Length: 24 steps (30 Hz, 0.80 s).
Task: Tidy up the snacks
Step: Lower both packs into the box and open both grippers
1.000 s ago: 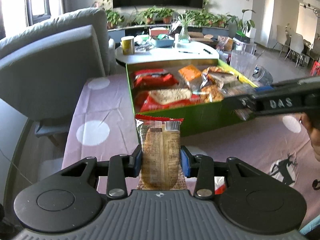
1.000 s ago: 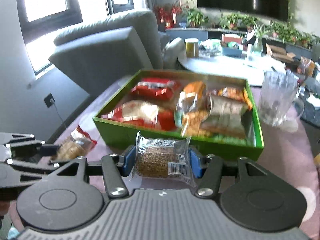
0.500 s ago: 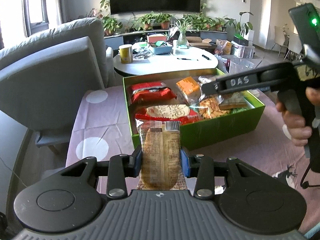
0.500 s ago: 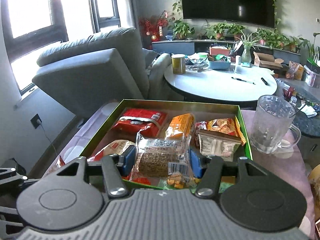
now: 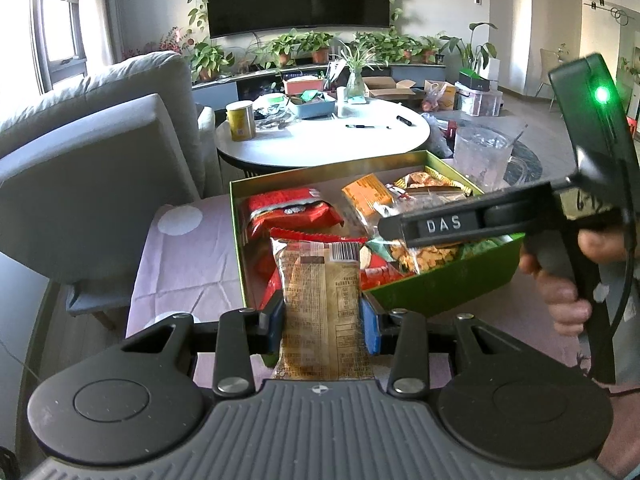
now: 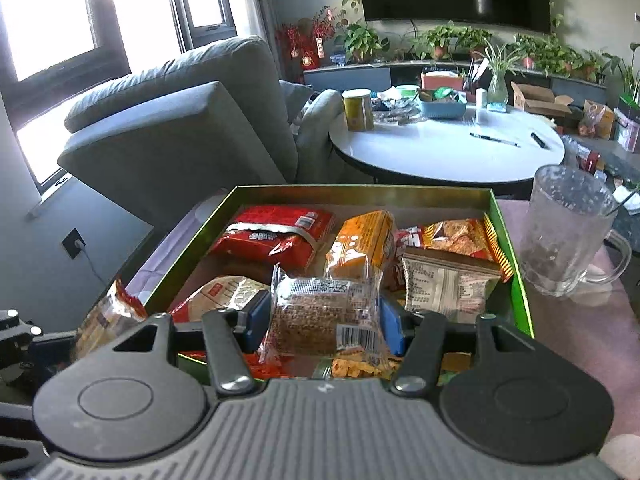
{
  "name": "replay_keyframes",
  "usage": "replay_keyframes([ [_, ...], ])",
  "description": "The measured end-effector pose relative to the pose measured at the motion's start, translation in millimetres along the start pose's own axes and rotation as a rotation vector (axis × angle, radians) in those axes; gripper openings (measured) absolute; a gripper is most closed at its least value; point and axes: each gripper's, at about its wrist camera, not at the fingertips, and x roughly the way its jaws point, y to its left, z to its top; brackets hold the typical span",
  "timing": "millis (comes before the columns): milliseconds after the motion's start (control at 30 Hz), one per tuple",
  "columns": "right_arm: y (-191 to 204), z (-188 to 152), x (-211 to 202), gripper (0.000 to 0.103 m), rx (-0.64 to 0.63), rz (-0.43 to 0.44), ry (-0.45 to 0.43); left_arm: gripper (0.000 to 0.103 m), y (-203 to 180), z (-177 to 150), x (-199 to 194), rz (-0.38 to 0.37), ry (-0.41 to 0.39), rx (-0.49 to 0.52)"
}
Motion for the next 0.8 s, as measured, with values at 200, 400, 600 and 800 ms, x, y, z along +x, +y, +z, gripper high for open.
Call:
replay_keyframes([
  [200, -9, -2, -4, 0.067, 0.032, 0.003, -0.023, 0.036, 7, 18, 8, 0.022, -0.02, -0.002],
  [400, -26, -2, -22, 0.067, 0.094, -0.007, -0.073, 0.036, 6, 39, 32, 0.009, -0.028, -0.001],
  [600, -36, -6, -35, 0.067, 0.121, -0.025, -0.1, 0.036, -1, 55, 60, -0.024, -0.021, 0.004],
  [800, -45, -6, -35, 0.067, 0.144, -0.065, -0.104, 0.037, -6, 62, 82, -0.043, 0.005, 0.006],
])
